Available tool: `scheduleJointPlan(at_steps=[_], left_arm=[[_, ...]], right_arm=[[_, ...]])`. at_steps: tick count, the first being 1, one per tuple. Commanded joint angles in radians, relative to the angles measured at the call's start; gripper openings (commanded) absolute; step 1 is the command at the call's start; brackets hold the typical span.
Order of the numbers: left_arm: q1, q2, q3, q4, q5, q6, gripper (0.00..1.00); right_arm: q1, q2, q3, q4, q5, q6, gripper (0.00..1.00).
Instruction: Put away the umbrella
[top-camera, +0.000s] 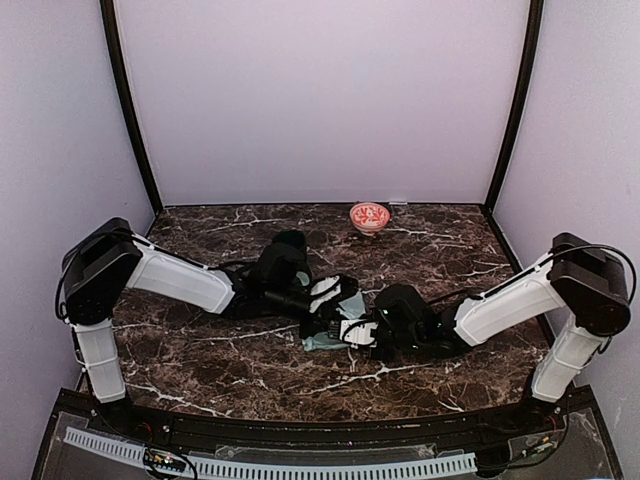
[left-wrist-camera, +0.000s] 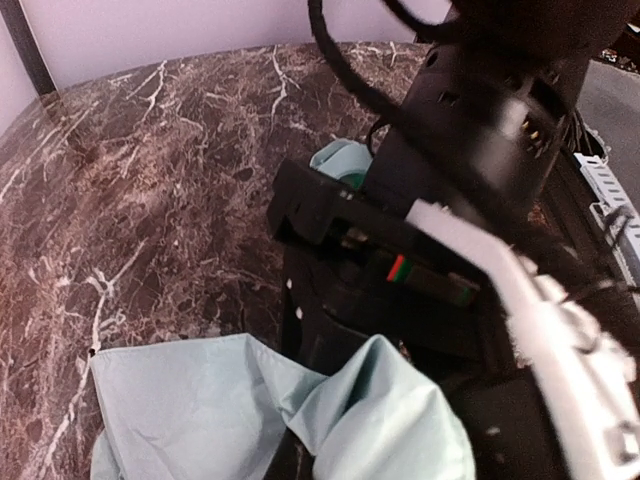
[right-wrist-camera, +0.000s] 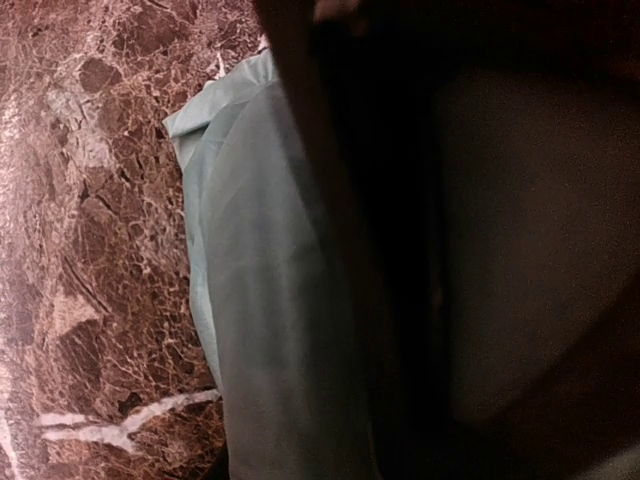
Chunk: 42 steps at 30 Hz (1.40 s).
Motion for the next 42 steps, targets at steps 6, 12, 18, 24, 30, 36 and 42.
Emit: scheduleJointPlan(at_steps=[6, 12, 18, 24, 30, 36, 42], left_arm=[[-0.016, -0.035, -0.159, 0.070, -0.072, 0.078, 0.00], [-0.063, -0.024, -0.126, -0.102, -0.139, 0.279, 0.00], [-0.161, -0.047, -0.128, -0.140, -0.122, 0.360, 0.00], [-0.201, 0.002, -0.148, -0.252, -0.202, 0.410, 0.00], [-0.260, -0.034, -0.163, -0.268, -0.243, 0.445, 0.00], [-0.265, -0.092, -0.164, -0.140, -0.213, 0.422, 0.00], [-0.244, 0.065, -0.166, -0.183, -0.351, 0.530, 0.00]], right_arm=[[-0.035, -0.074, -0.049, 0.101, -0.066, 0.158, 0.10], [-0.092, -0.039, -0.016, 0.088, -0.105, 0.315, 0.23], [-0.120, -0.028, -0.019, 0.092, -0.131, 0.379, 0.18], [-0.177, -0.049, -0.022, 0.102, -0.226, 0.434, 0.15], [-0.230, -0.019, 0.009, 0.118, -0.227, 0.511, 0.05], [-0.318, 0.035, 0.105, 0.066, -0.249, 0.668, 0.00], [-0.343, 0.022, 0.133, -0.035, -0.308, 0.655, 0.00]])
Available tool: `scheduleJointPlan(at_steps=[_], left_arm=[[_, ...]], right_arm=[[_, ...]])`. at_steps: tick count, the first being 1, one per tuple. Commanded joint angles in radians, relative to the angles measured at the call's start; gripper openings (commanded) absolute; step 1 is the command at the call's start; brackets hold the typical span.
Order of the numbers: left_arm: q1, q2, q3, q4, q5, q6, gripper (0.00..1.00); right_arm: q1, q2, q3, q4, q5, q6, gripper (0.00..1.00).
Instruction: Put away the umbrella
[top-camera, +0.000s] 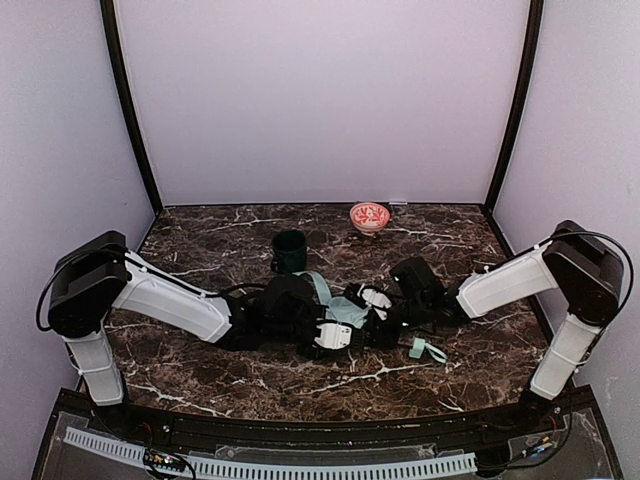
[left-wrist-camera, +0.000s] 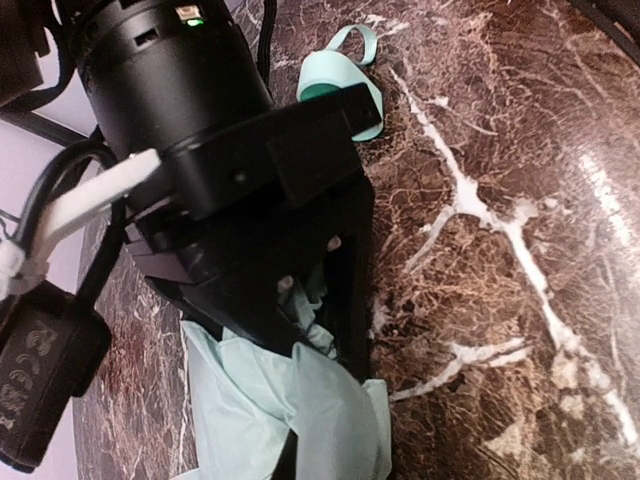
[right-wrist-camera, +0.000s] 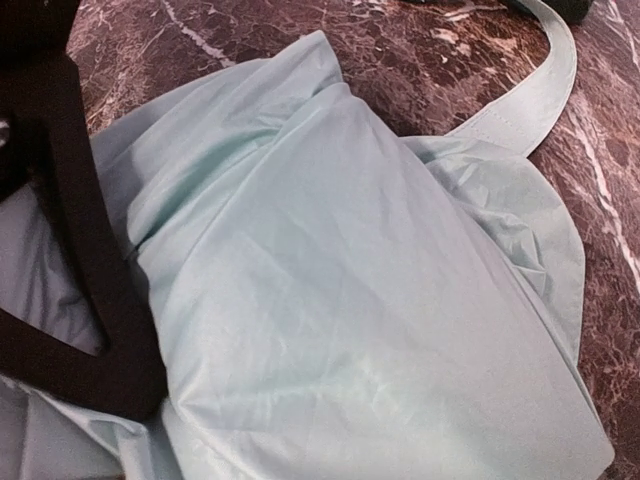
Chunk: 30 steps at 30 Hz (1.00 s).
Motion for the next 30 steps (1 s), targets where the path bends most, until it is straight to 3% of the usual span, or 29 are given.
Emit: scheduleJointPlan(at_steps=[1, 7, 12, 21, 25, 27, 29, 30], left_arm=[[-0.047, 0.127, -0.078, -0.172, 0.095, 0.077, 0.00], [-0.022, 0.157, -0.029, -0.207, 0.086, 0.048, 0.12], [-0.033, 0.126, -0.001, -0.194, 0.054, -0.009, 0.31], [-0.037, -0.059, -0.070, -0.343, 0.035, -0.063, 0.37], [-0.027, -0.210, -0.069, -0.505, 0.104, -0.094, 0.38], [0.025, -0.298, -0.063, -0.537, 0.208, -0.125, 0.37], [0.129, -0.380, -0.057, -0.485, 0.354, -0.201, 0.36], [0.183, -0.412, -0.071, -0.372, 0.406, -0.257, 0.35]], right_arm=[[-0.101, -0.020, 0.034, 0.133, 0.183, 0.125, 0.00], [-0.019, -0.021, 0.010, 0.135, 0.244, -0.021, 0.00], [0.004, 0.021, 0.033, 0.106, 0.309, -0.085, 0.00], [0.035, 0.020, 0.001, 0.129, 0.412, -0.181, 0.00], [0.048, 0.016, -0.014, 0.136, 0.430, -0.209, 0.00], [0.053, 0.011, -0.021, 0.145, 0.431, -0.216, 0.00], [0.060, 0.005, -0.034, 0.154, 0.431, -0.226, 0.00], [0.065, 0.001, -0.041, 0.160, 0.428, -0.234, 0.00]])
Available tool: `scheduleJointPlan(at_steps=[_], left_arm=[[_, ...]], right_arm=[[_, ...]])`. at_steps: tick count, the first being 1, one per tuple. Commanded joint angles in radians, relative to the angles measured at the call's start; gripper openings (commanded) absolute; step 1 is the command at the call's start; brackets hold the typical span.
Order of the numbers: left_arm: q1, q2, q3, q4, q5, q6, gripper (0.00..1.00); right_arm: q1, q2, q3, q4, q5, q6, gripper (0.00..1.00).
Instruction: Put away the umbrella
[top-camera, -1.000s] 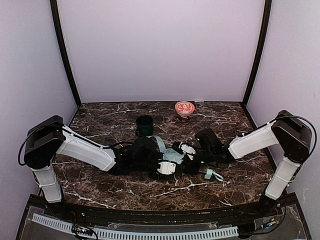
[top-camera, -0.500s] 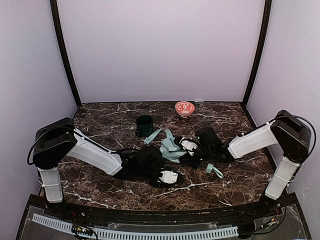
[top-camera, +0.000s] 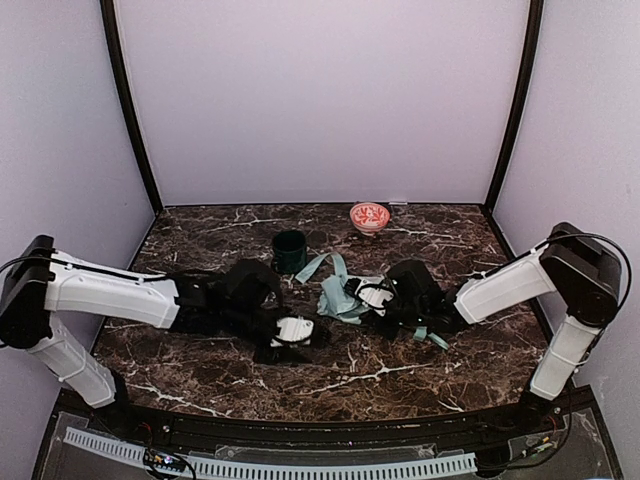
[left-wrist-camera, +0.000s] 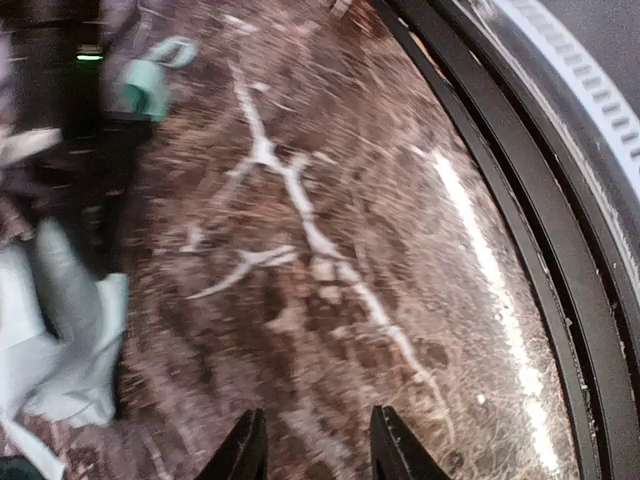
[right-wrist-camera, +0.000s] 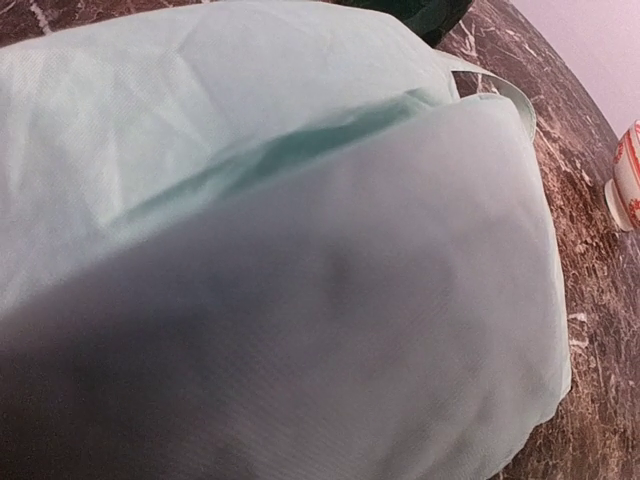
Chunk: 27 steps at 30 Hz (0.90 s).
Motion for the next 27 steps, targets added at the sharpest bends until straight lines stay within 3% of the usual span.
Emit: scheduleJointPlan(at_steps=[1, 4, 6, 10, 14, 22, 27], left_arm=[[0.207, -0.178, -0.021, 0.190, 0.259, -0.230, 0.35], [0.315, -0.128, -0.004, 0.493, 0.173, -0.468, 0.59], [0.338, -0.012, 0.118, 0.443, 0.163, -0.475, 0.68], [0.339, 0.254, 0.368, 0.292, 0.250, -0.460, 0.73], [0.330, 0.362, 0.469, 0.223, 0.405, -0.407, 0.87], [0.268, 0.390, 0.328, 0.174, 0.376, -0.183, 0.89], [0.205, 0.444, 0.320, 0.204, 0.173, -0.144, 0.88]], right_arm=[[0.021, -0.012, -0.039, 0.064, 0.022, -0.045, 0.00], [0.035, -0.021, -0.070, 0.102, 0.011, -0.070, 0.00], [0.045, -0.020, -0.079, 0.114, 0.007, -0.084, 0.00], [0.062, -0.001, -0.073, 0.105, 0.010, -0.098, 0.00], [0.064, 0.000, -0.075, 0.108, 0.009, -0.077, 0.00], [0.064, -0.006, -0.068, 0.109, 0.001, -0.066, 0.00], [0.064, -0.014, -0.065, 0.127, -0.005, -0.060, 0.00]])
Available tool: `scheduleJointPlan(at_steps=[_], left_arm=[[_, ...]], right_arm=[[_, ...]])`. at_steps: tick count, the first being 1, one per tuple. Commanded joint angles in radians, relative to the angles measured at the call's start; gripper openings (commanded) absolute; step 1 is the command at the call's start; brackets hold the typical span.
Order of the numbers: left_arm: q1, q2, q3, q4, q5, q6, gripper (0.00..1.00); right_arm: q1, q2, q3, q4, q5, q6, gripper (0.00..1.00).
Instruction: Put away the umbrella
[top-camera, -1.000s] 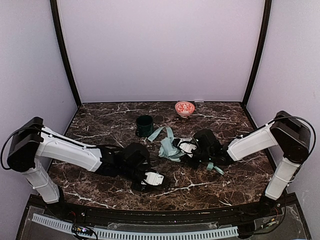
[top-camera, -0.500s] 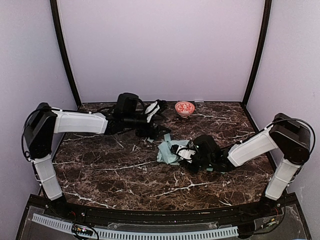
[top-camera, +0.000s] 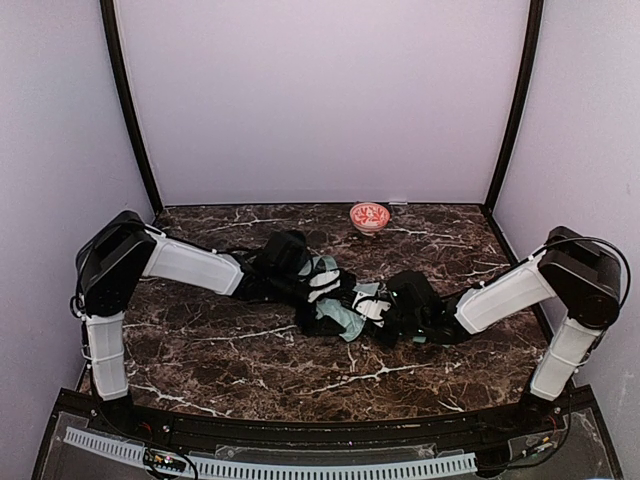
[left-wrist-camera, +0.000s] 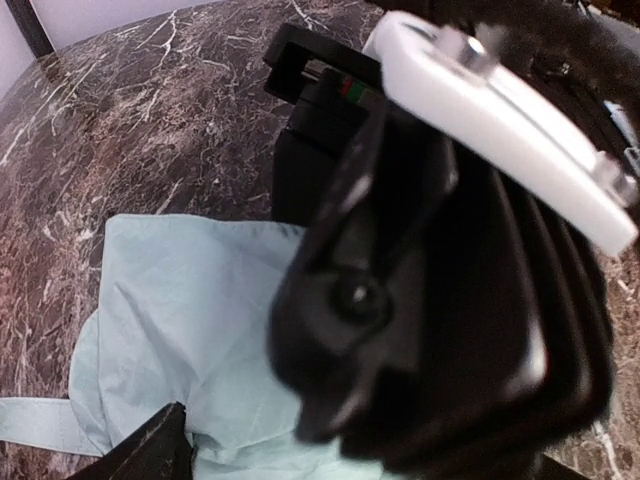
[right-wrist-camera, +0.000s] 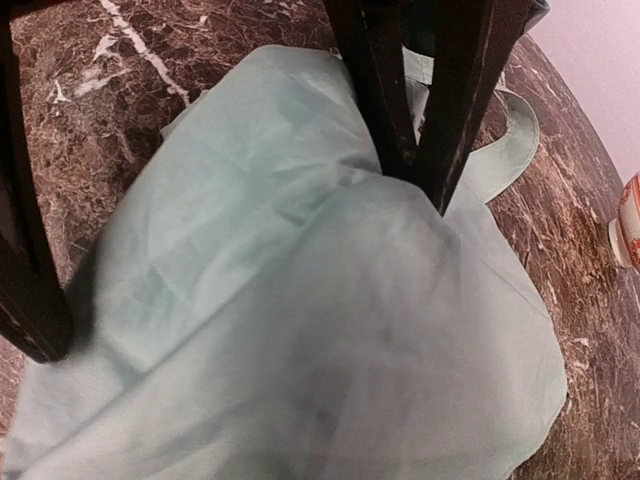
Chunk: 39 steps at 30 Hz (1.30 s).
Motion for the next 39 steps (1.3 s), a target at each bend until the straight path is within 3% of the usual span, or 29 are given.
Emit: scheduleJointPlan(at_steps=[1, 7, 11, 15, 18, 24, 31, 36, 39], left_arm=[[-0.050, 0.041, -0.016, 0.004, -0.185, 0.090, 0.87], [-0.063, 0.072, -0.075, 0.075, -0.395, 0.202, 0.75], [-0.073, 0.074, -0.135, 0.164, -0.464, 0.260, 0.50], [-0.094, 0.084, -0.140, 0.127, -0.452, 0.321, 0.41], [-0.098, 0.098, -0.138, 0.072, -0.455, 0.368, 0.28], [-0.098, 0.106, -0.161, 0.013, -0.422, 0.387, 0.25], [-0.098, 0.128, -0.149, -0.024, -0.427, 0.389, 0.24], [-0.098, 0.130, -0.144, -0.031, -0.433, 0.397, 0.24], [-0.098, 0.130, -0.144, -0.034, -0.437, 0.399, 0.24]], right_arm=[[0.010, -0.016, -0.005, 0.038, -0.023, 0.016, 0.00], [0.010, -0.050, -0.024, 0.092, -0.098, 0.022, 0.00], [0.003, -0.052, -0.018, 0.114, -0.120, 0.052, 0.01], [-0.011, -0.057, -0.022, 0.142, -0.192, 0.089, 0.11], [-0.026, -0.065, -0.028, 0.135, -0.210, 0.120, 0.28], [-0.054, -0.096, -0.044, 0.049, -0.279, 0.178, 0.56], [-0.057, -0.209, -0.026, -0.158, -0.354, 0.210, 0.64], [-0.059, -0.349, 0.045, -0.453, -0.470, 0.154, 0.69], [-0.094, -0.399, 0.097, -0.506, -0.501, 0.171, 0.82]])
